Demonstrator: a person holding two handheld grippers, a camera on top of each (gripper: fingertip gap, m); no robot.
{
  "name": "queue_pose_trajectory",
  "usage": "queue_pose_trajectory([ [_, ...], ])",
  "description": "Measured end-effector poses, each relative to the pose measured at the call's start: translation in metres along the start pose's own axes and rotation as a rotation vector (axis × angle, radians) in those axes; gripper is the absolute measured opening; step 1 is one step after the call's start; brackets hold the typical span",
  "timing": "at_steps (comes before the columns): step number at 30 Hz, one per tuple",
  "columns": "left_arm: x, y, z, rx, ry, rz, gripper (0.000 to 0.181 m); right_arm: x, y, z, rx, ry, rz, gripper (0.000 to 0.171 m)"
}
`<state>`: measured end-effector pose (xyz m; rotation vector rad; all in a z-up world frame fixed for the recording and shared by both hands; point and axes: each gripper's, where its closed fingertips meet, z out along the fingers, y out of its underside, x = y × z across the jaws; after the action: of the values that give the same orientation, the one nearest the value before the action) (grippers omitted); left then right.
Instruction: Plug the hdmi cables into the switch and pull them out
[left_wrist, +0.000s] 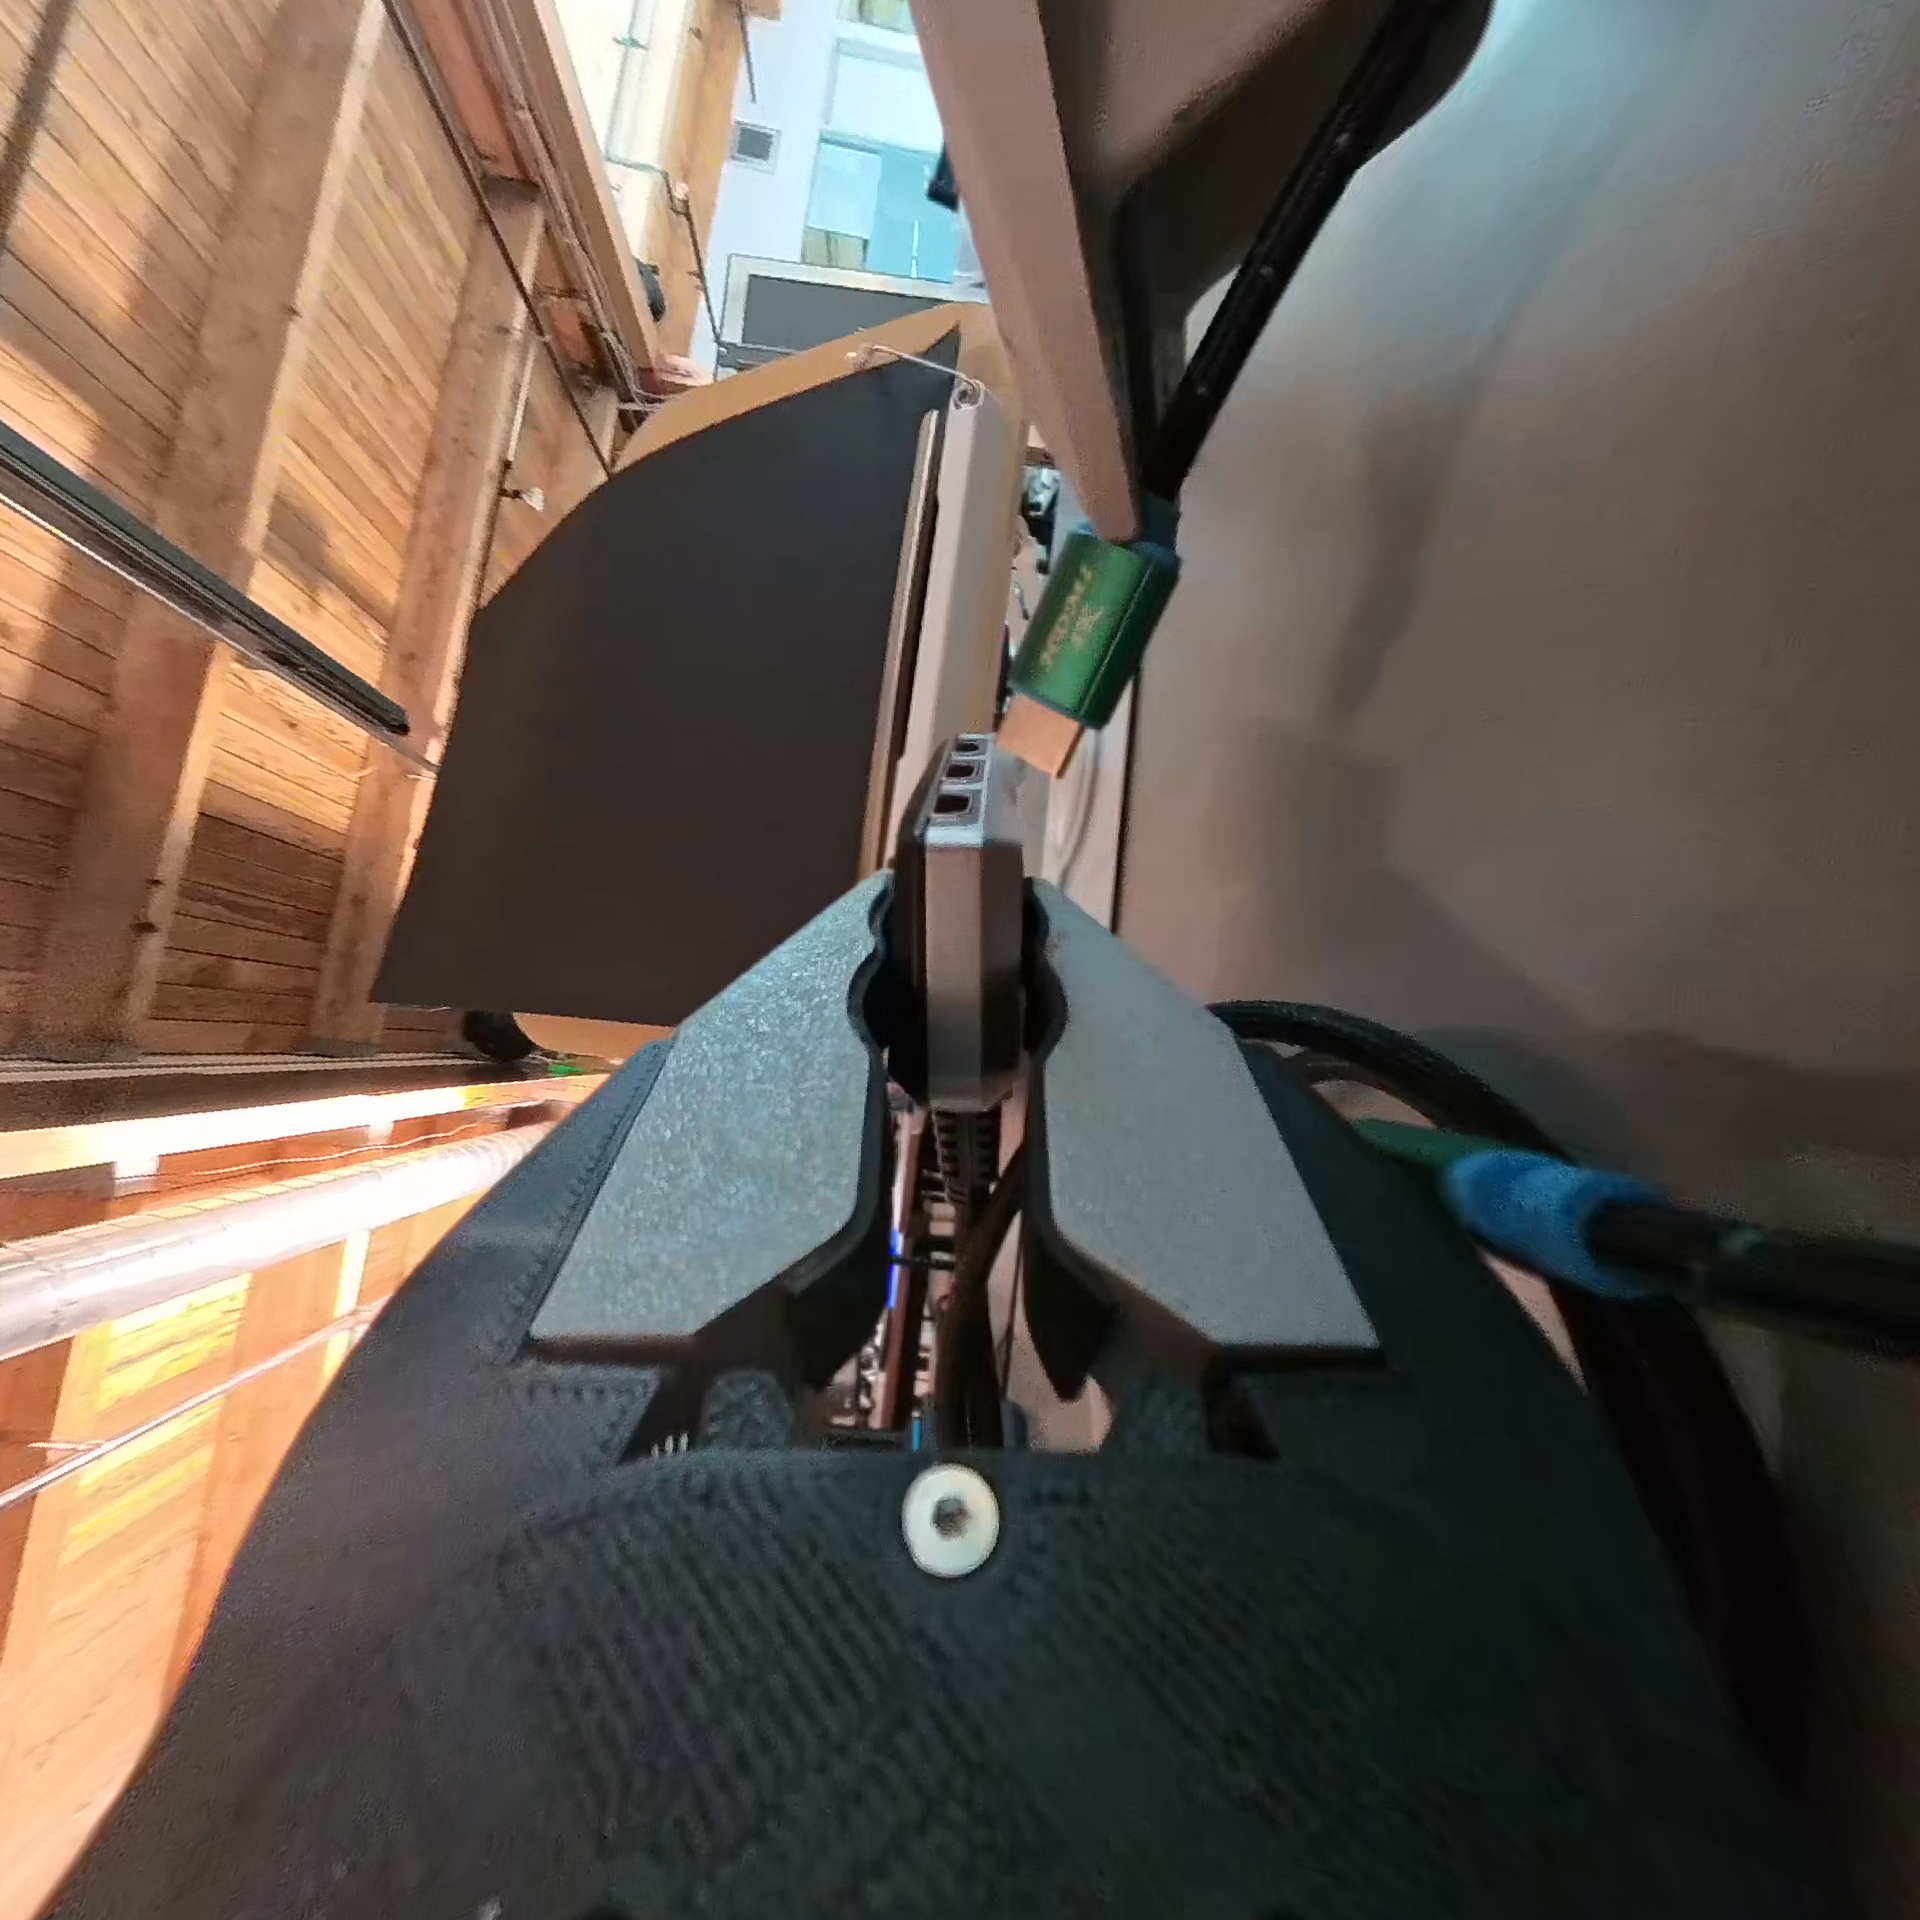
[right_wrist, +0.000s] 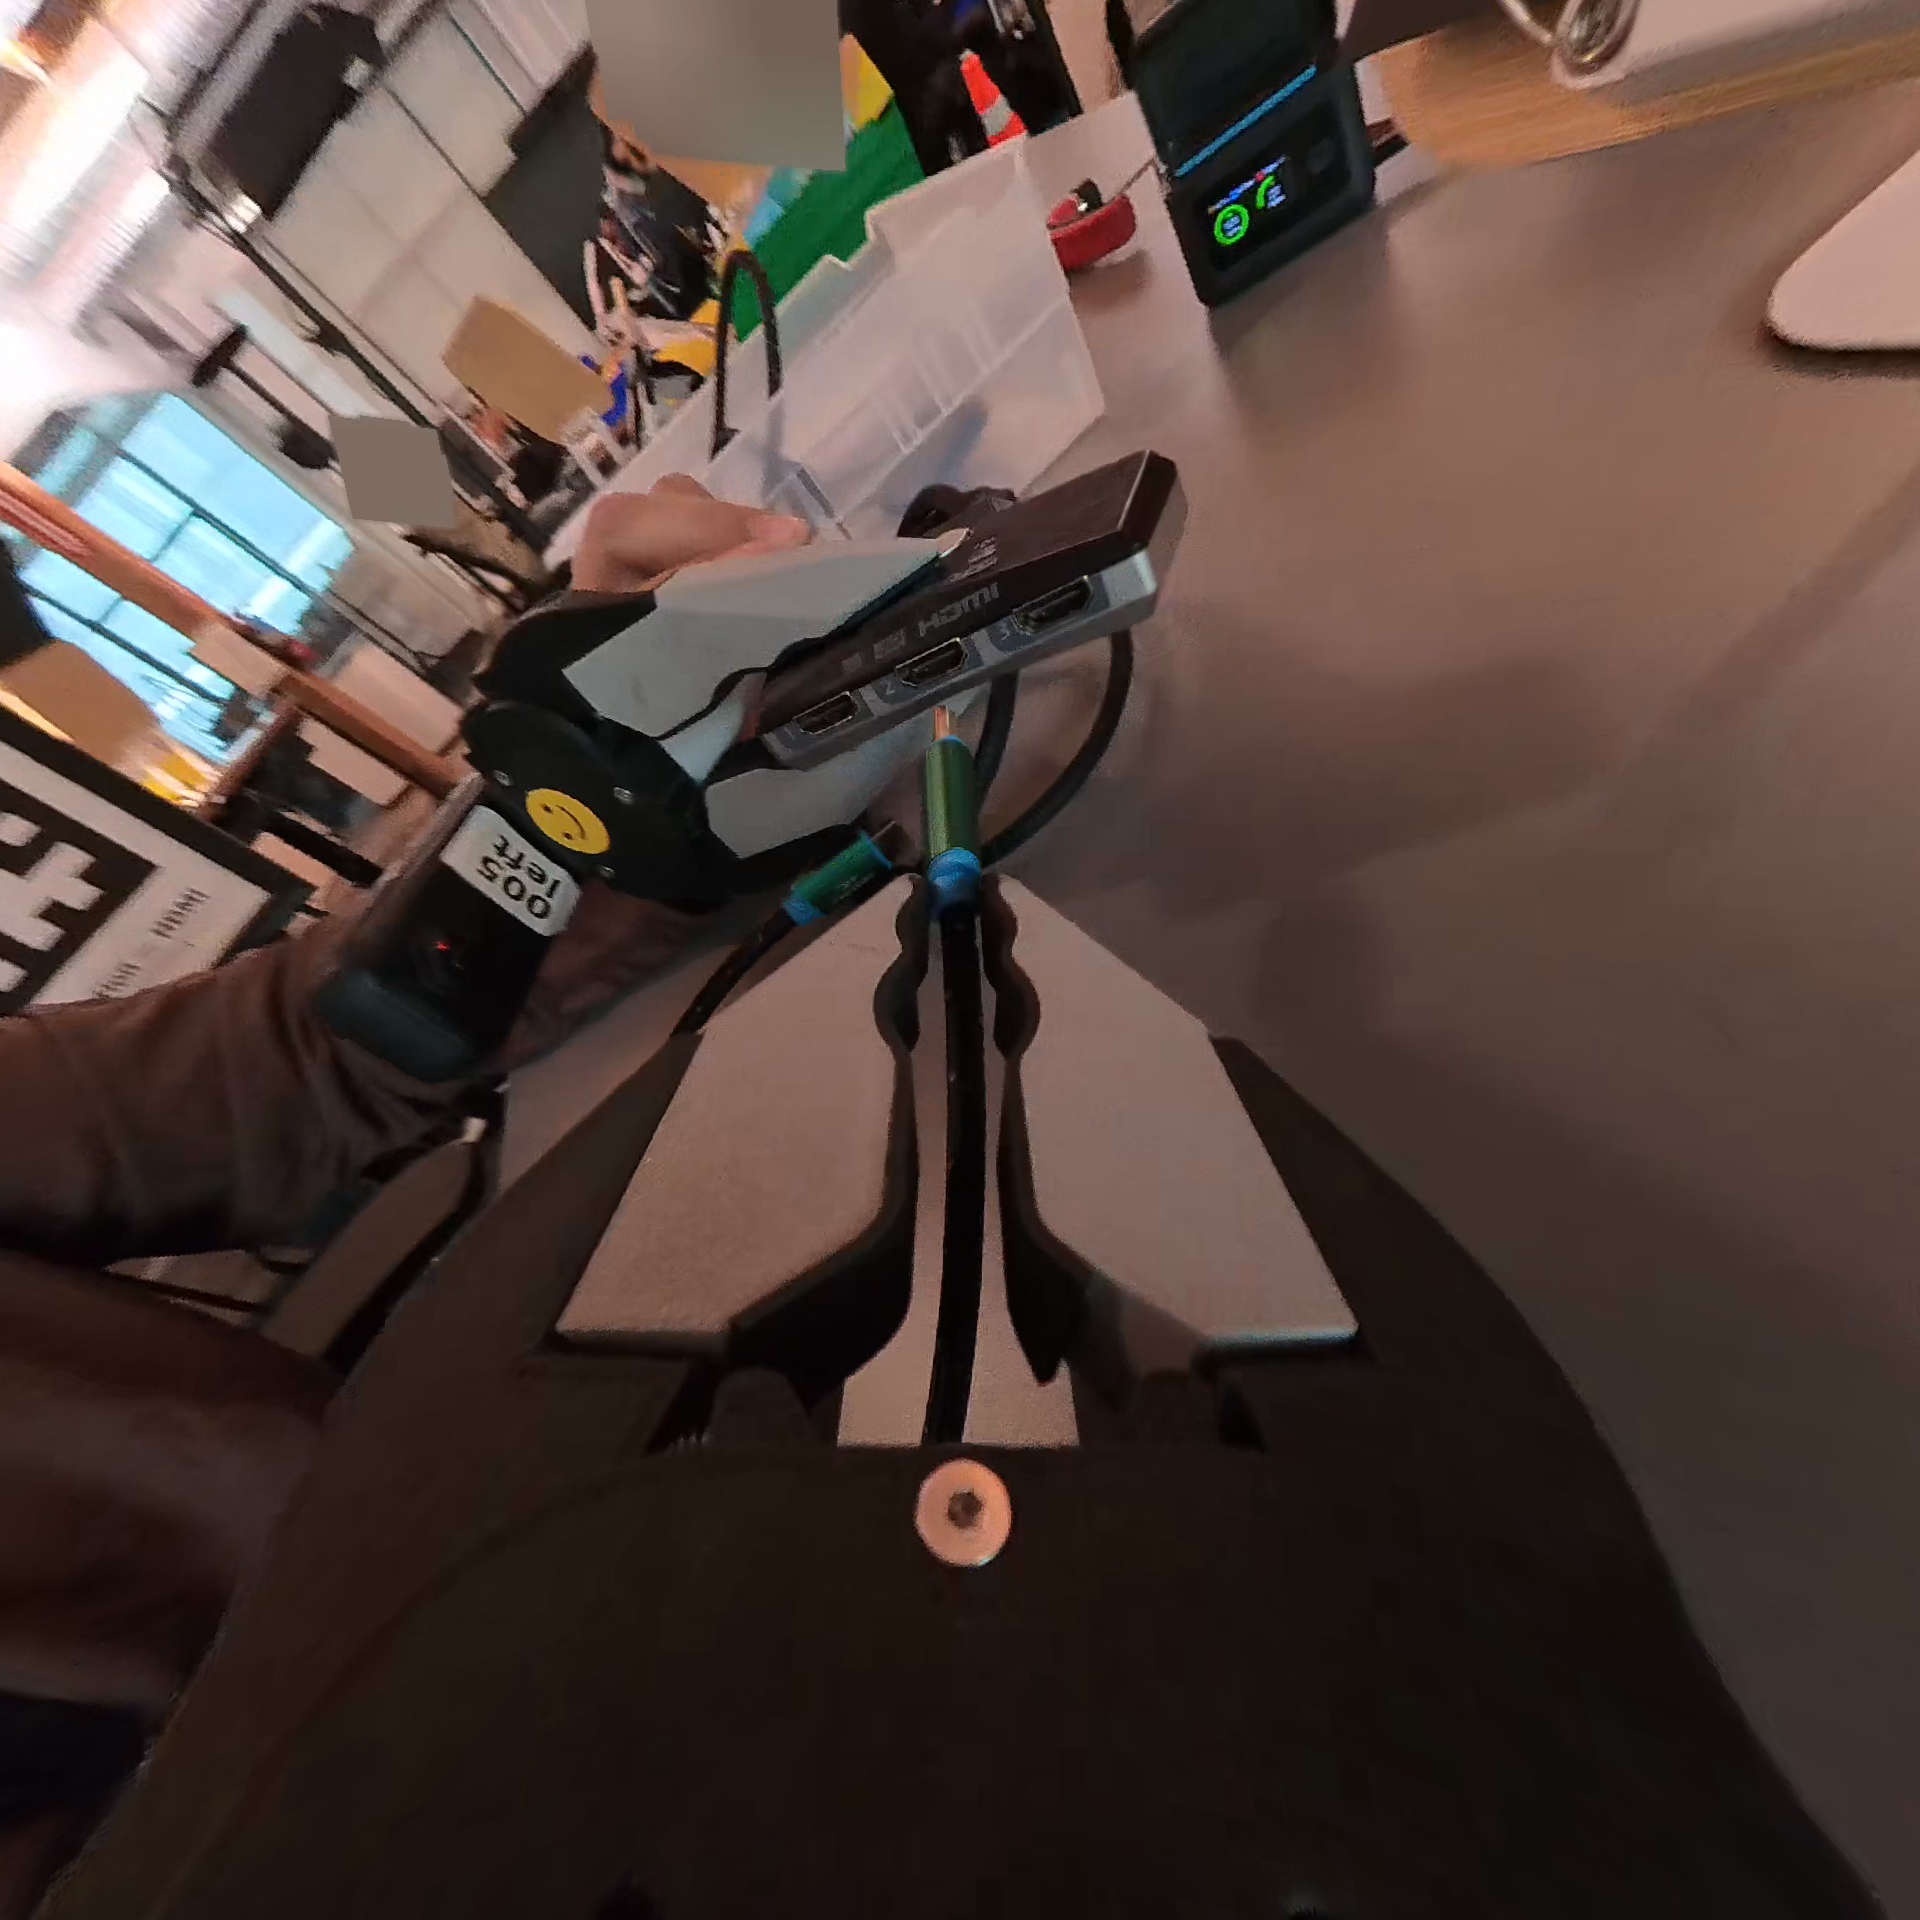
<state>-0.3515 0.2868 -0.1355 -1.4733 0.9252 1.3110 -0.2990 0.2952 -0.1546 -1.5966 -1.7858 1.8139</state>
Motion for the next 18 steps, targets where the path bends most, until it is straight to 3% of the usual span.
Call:
queue_pose_trajectory([
  [8,-0.017,-0.008,-0.014,0.028,-0.111,0.131,0.019,-0.011,-0.010,-0.008,0.064,-0.152,0.152,0.007],
  [13,-0.031,-0.021,-0.025,0.068,-0.201,0.214,0.019,-0.034,-0.010,-0.008,0.059,-0.403,0.341,0.006],
  [18,-0.037,-0.029,-0.029,0.091,-0.232,0.216,0.020,-0.042,-0.014,-0.015,0.077,-0.523,0.433,0.007],
])
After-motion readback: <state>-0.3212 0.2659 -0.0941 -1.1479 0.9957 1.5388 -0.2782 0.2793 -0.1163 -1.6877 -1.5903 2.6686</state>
